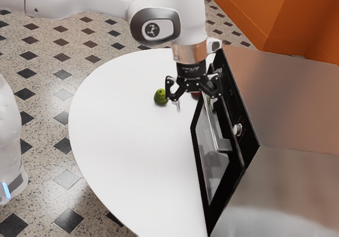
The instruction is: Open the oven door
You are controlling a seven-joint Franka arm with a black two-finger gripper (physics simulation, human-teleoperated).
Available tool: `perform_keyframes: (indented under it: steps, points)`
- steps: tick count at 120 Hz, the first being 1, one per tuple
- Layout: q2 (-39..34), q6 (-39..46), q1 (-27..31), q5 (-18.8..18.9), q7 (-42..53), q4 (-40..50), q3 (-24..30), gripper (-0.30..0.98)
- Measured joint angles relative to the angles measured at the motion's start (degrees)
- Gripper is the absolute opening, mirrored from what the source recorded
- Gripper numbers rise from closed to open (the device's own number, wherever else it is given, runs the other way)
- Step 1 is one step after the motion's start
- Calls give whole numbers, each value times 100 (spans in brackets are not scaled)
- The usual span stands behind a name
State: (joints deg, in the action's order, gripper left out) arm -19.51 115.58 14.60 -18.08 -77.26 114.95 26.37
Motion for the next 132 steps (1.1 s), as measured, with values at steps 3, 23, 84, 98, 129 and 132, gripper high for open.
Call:
perform_keyframes:
  steps: [3,23,84,98,129,132]
  points:
    - [-43,7,-1,-20,4,49,0,69]
    - [-476,71,75,-236,26,526,0,69]
    - [-4453,101,664,-1873,124,3306,174,68]
    - [-5948,-403,1247,-2538,190,3670,407,68]
    - [-1703,-1683,1025,-195,-773,-1150,-568,68]
    - [-1216,-1949,786,98,-988,-1653,-843,68]
